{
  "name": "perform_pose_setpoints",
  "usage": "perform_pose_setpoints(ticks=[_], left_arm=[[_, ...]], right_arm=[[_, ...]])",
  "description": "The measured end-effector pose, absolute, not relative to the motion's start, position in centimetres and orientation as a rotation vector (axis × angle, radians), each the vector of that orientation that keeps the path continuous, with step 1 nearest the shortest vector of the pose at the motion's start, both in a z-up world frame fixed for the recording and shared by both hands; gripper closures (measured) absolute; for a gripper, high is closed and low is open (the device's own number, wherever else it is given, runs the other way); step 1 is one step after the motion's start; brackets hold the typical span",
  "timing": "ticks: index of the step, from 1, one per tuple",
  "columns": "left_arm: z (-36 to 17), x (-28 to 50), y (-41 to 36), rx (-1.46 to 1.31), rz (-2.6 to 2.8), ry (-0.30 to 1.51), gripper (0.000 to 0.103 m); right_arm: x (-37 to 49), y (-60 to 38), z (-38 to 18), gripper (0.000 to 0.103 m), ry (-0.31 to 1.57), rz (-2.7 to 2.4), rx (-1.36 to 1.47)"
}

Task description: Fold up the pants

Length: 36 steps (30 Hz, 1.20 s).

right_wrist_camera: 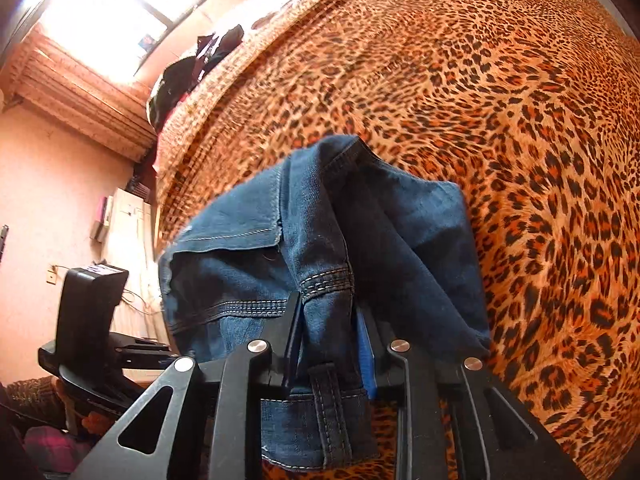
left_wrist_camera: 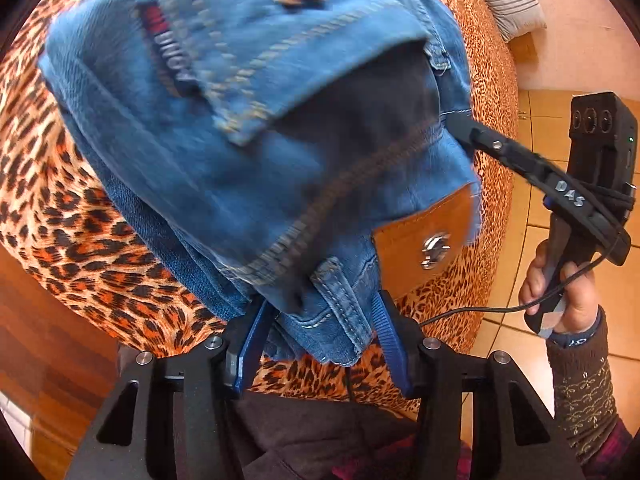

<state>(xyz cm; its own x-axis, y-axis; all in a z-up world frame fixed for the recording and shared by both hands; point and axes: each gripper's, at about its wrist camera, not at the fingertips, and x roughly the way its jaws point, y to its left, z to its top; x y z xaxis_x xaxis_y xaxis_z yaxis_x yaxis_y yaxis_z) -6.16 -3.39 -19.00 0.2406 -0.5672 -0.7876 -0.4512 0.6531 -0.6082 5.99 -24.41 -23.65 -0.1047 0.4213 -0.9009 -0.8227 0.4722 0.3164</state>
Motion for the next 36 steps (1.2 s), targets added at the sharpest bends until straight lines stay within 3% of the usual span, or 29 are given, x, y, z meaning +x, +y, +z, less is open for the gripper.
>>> perform_pose_setpoints(ticks=[2,7,9,11,14,18,23,24,25,26,27,29,31,33,36], left_arm=[[-18.4,-6.4,-2.7,-0.940,-0.110,1.386,0.060],[-15.5,-9.1,0.7,-0.996,-0.113,1.285,0.061],[-14.4,-9.3,3.1,-1.004,-0.058,1.225,0.053],[-14.3,-8.8,5.9,-1.052,0.031,1.175,0.047],[-15.4,-8.6,8.8,-1.235,0.061,1.120,0.047],[-16.6,-8.9,10.0,-1.302,0.082,1.085,0.044],[-20.0,-7.8,9.5,-1.353,0.087,1.115,0.044],[-20.2,-7.4,9.3,-1.363,0.099,1.123,0.047],[-20.3,-7.2,9.1,-1.369,0.110,1.126,0.053],[-19.9,-6.9,8.9,-1.352,0.138,1.140,0.070],[-19.5,-7.1,8.6,-1.322,0.171,1.147,0.077],[-18.7,-7.7,7.8,-1.314,0.160,1.109,0.080],[-19.4,-7.7,7.1,-1.317,0.160,1.122,0.081],[-21.0,-7.5,6.8,-1.355,0.178,1.149,0.081],[-20.7,-7.9,7.3,-1.402,0.158,1.149,0.081]], right_arm=[[5.8,-25.0,-24.7,0.076,1.318,1.086,-0.400],[7.8,-26.2,-21.3,0.069,1.353,1.174,-0.134],[8.8,-25.4,-20.6,0.056,1.349,1.176,-0.091],[9.3,-23.8,-20.3,0.055,1.355,1.184,-0.071],[10.2,-22.8,-19.2,0.055,1.402,1.237,0.102],[11.3,-20.9,-17.5,0.045,1.345,1.174,-0.011],[12.1,-16.0,-21.1,0.045,1.462,1.091,-0.078],[11.8,-15.1,-22.0,0.053,1.476,1.052,-0.122],[11.6,-14.6,-22.7,0.067,1.477,1.057,-0.118],[11.6,-14.4,-22.6,0.081,1.457,1.051,-0.123],[11.5,-14.5,-22.0,0.082,1.435,1.069,-0.106],[11.6,-15.9,-21.0,0.083,1.382,1.089,-0.074],[12.9,-16.9,-23.7,0.083,1.464,1.010,-0.032],[14.3,-18.3,-25.9,0.070,1.546,0.973,0.146],[14.3,-18.9,-25.3,0.069,1.555,0.971,0.212]])
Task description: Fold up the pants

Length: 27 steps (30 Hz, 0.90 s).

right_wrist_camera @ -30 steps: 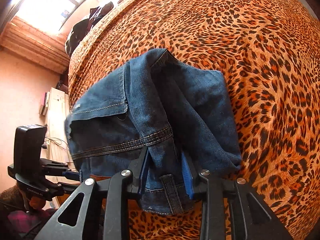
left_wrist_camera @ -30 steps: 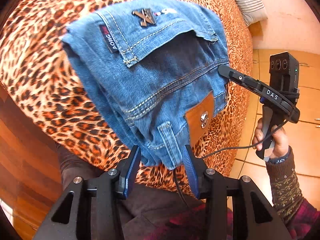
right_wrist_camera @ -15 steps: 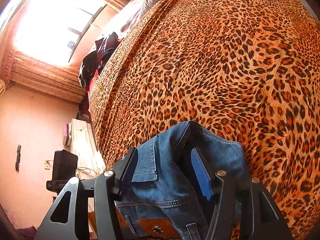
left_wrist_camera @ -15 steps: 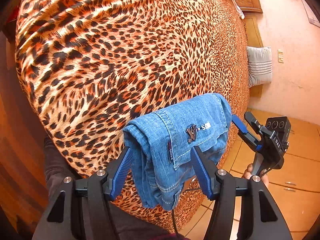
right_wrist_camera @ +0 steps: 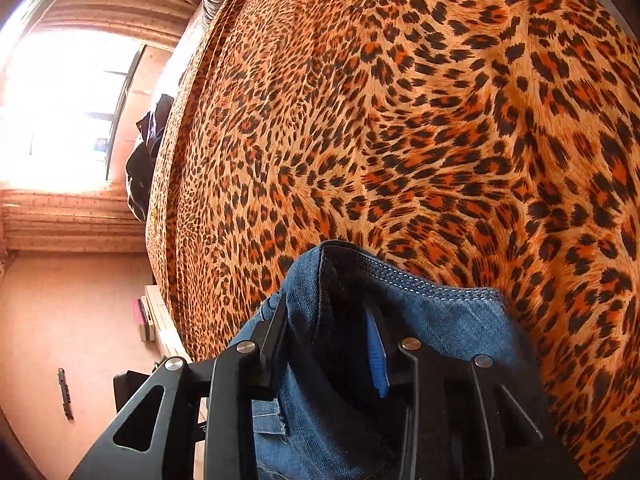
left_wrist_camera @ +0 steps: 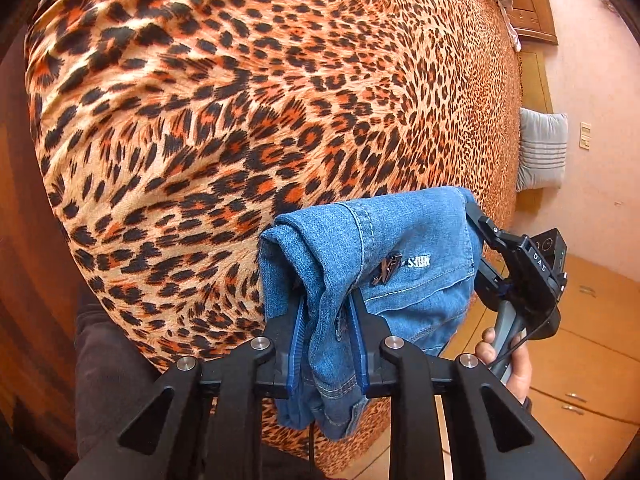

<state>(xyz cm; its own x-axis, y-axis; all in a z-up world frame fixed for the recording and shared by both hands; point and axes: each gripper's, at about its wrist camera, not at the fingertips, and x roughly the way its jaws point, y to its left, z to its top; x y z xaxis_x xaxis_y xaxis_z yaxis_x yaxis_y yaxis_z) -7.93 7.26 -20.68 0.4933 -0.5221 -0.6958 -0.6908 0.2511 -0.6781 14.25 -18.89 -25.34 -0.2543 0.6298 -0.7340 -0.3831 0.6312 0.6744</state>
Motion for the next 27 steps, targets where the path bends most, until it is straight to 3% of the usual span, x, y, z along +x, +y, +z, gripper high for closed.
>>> perform_pose_setpoints(ticks=[4,6,7,9,10,14,16,17,20,25,27], left_arm=[[-16.1,-9.2,7.4,-1.228,0.108,1.160,0.083],[-13.7,-9.0,7.5,-1.125,0.093,1.134,0.074],[-12.5,-8.5,7.6,-1.068,0.095,1.124,0.069],[-10.9,-6.8,7.8,-0.944,0.086,1.121,0.042],[-10.7,-5.6,7.6,-0.893,0.062,1.139,0.037],[-12.0,-0.9,6.3,-0.800,-0.041,1.279,0.035],[-13.5,0.4,5.8,-0.738,-0.004,1.333,0.036],[-14.2,0.6,5.6,-0.728,0.021,1.370,0.039],[-14.0,0.2,4.3,-0.682,0.071,1.359,0.044],[-14.7,-0.4,3.3,-0.614,0.130,1.419,0.044],[-14.9,-0.9,3.6,-0.667,0.114,1.427,0.044]], right_arm=[[13.5,-21.2,-21.4,0.061,1.441,1.070,0.143],[12.2,-23.0,-20.4,0.037,1.414,1.117,0.076],[11.3,-23.8,-20.2,0.036,1.399,1.121,0.027],[9.6,-24.9,-20.8,0.036,1.399,1.111,-0.080],[8.9,-25.5,-21.3,0.036,1.415,1.104,-0.107],[6.8,-28.2,-23.5,0.036,1.443,1.084,-0.106],[5.9,-28.6,-24.4,0.048,1.408,1.067,-0.143],[5.6,-28.4,-24.6,0.076,1.411,1.073,-0.159],[5.6,-28.1,-22.0,0.086,1.306,1.081,-0.187],[7.7,-28.3,-24.7,0.080,1.406,0.987,-0.223],[7.3,-28.7,-23.3,0.071,1.377,0.993,-0.186]])
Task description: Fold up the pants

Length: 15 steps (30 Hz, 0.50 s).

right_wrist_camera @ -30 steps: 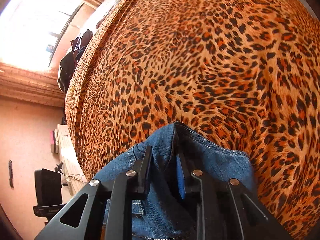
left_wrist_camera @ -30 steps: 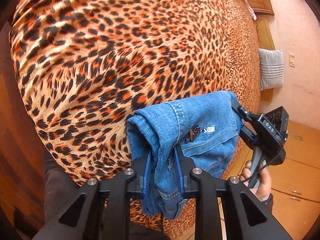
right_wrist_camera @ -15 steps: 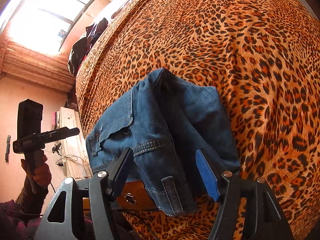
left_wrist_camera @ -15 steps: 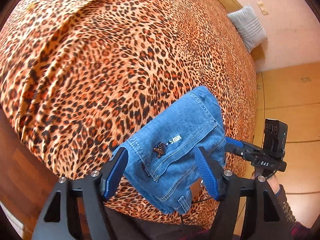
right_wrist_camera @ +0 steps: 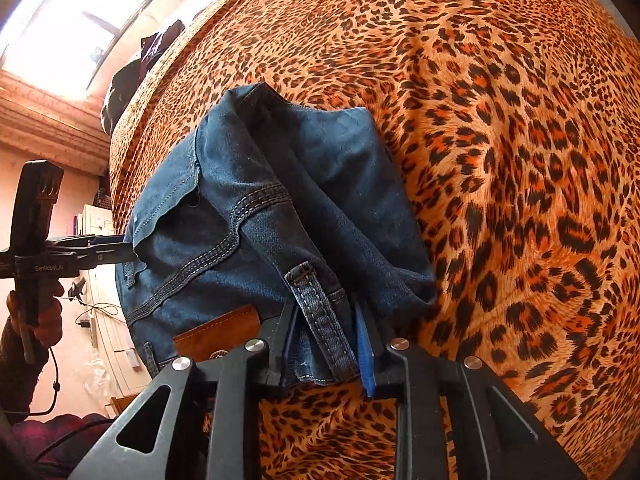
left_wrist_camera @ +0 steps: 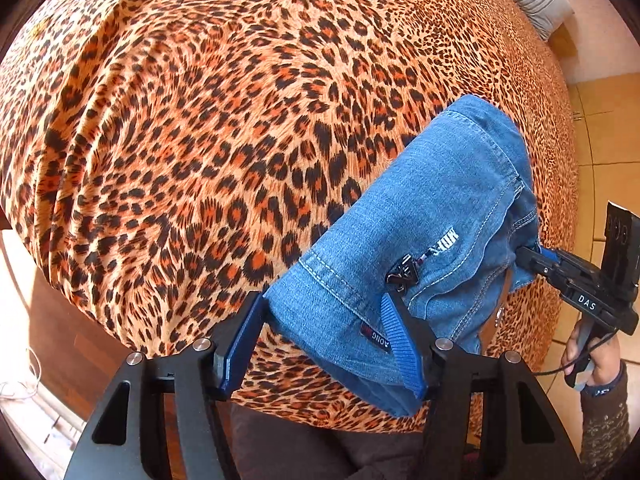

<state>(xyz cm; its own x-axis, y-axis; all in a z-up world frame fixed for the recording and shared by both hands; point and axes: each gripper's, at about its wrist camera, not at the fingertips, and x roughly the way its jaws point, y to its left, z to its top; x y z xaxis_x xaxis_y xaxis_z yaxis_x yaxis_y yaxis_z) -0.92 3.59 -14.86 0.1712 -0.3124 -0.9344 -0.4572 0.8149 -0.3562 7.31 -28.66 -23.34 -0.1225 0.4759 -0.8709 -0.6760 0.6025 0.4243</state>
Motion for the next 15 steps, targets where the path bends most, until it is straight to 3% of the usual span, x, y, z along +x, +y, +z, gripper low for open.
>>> perform_pose_setpoints(ticks=[1,5,6,9,13,14,15], left_arm=[[-14.5,-1.3,3.9,-0.688,0.108,1.418,0.044],[-12.5,-1.0,3.3,-0.710,-0.011,1.400,0.043],[-12.0,-0.9,2.8,-0.699,-0.037,1.403,0.041],[-11.3,-2.1,0.7,-0.737,-0.113,1.402,0.032],[-13.6,-1.7,-1.8,-0.750,-0.131,1.440,0.034],[-14.3,-1.6,-2.3,-0.747,-0.112,1.462,0.036],[-15.3,-1.5,-2.7,-0.724,-0.081,1.503,0.042]], right_arm=[[7.3,-29.1,-22.7,0.069,1.378,1.009,-0.145],[8.3,-30.9,-20.1,0.047,1.327,1.017,0.027],[8.8,-30.9,-19.7,0.046,1.321,1.011,0.050],[10.0,-29.5,-19.6,0.046,1.328,1.028,0.121],[9.8,-26.0,-20.4,0.046,1.316,1.049,0.142],[9.7,-25.3,-20.5,0.052,1.305,1.046,0.143],[9.5,-24.6,-20.8,0.070,1.300,1.027,0.124]])
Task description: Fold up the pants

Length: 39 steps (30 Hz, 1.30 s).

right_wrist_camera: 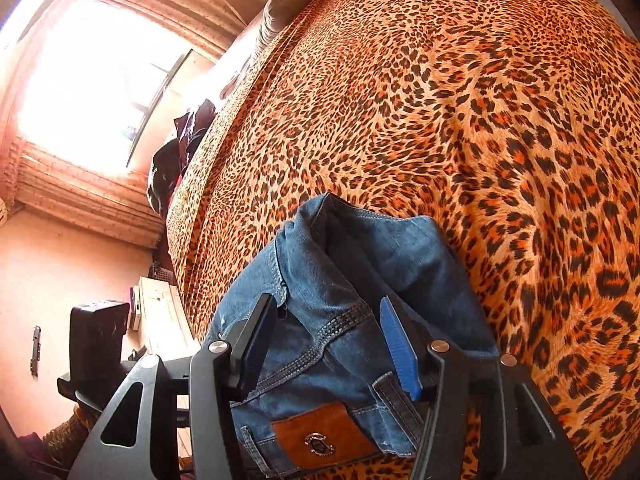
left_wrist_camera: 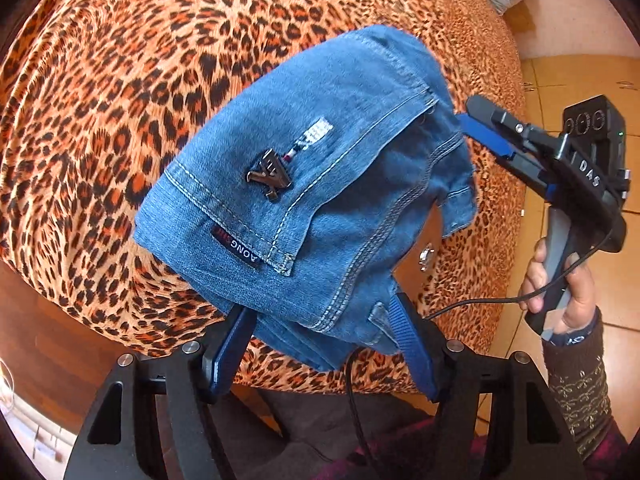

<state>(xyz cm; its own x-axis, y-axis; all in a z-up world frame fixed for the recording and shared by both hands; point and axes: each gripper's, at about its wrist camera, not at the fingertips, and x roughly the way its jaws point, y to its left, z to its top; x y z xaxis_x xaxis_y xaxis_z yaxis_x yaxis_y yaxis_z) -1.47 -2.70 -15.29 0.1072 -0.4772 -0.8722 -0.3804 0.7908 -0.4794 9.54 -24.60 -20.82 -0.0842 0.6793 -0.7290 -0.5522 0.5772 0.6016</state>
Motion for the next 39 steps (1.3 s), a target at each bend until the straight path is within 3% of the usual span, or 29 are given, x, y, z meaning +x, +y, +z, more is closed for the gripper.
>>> perform_pose_setpoints(ticks=[1,2,4,6,9,10,12,13,15,17,22,28,29,31,36,39], left_arm=[[-16.5,-1.3,-3.3,-0.659,-0.040,1.573,0.048],[-17.8,-1.4,-3.8,-0.610,-0.015,1.626,0.050],[-17.8,-1.5,-4.0,-0.600,-0.028,1.609,0.050],[-17.1,-1.4,-4.1,-0.567,-0.071,1.609,0.051],[-14.9,-2.0,-3.7,-0.500,-0.161,1.596,0.054],[-13.7,-2.3,-3.6,-0.469,-0.203,1.580,0.054],[-11.1,-2.1,-2.9,-0.392,-0.256,1.524,0.051],[-9.9,-1.8,-2.3,-0.362,-0.261,1.491,0.048],[-8.1,-0.2,-0.9,-0.342,-0.250,1.435,0.027],[-7.8,2.0,0.5,-0.380,-0.247,1.406,0.022],[-10.7,9.0,1.9,-0.462,-0.297,1.511,0.026],[-12.4,15.5,-4.4,-0.152,-0.411,1.546,0.027],[-13.3,16.7,-5.5,-0.075,-0.389,1.548,0.033],[-15.2,18.0,-7.0,0.002,-0.378,1.587,0.036],[-15.2,17.7,-5.2,-0.157,-0.463,1.635,0.041],[-16.0,15.7,-3.4,-0.217,-0.513,1.682,0.034]], right_arm=[[9.3,-23.9,-21.3,0.083,1.294,0.980,0.073],[9.0,-23.3,-22.0,0.089,1.294,0.949,0.023],[8.7,-23.3,-23.5,0.085,1.305,0.903,-0.051],[8.4,-23.6,-22.5,0.074,1.283,0.879,-0.033],[8.5,-26.6,-20.3,0.072,1.265,0.875,0.143],[8.4,-28.0,-19.9,0.067,1.266,0.870,0.218],[7.8,-31.0,-19.7,0.042,1.268,0.832,0.328],[7.2,-32.4,-20.0,0.041,1.272,0.798,0.370],[5.9,-34.6,-21.1,0.041,1.291,0.737,0.462],[4.4,-36.2,-22.6,0.041,1.310,0.665,0.543],[0.8,-37.1,-25.9,0.041,1.325,0.525,0.741],[-0.3,-35.4,-26.4,0.041,1.274,0.409,0.840],[-0.4,-35.1,-26.4,0.041,1.269,0.390,0.839],[-1.0,-34.4,-25.9,0.041,1.253,0.352,0.831],[-3.4,-35.3,-26.1,0.036,1.221,0.308,0.885],[-4.4,-35.7,-27.8,0.036,1.239,0.299,0.942]])
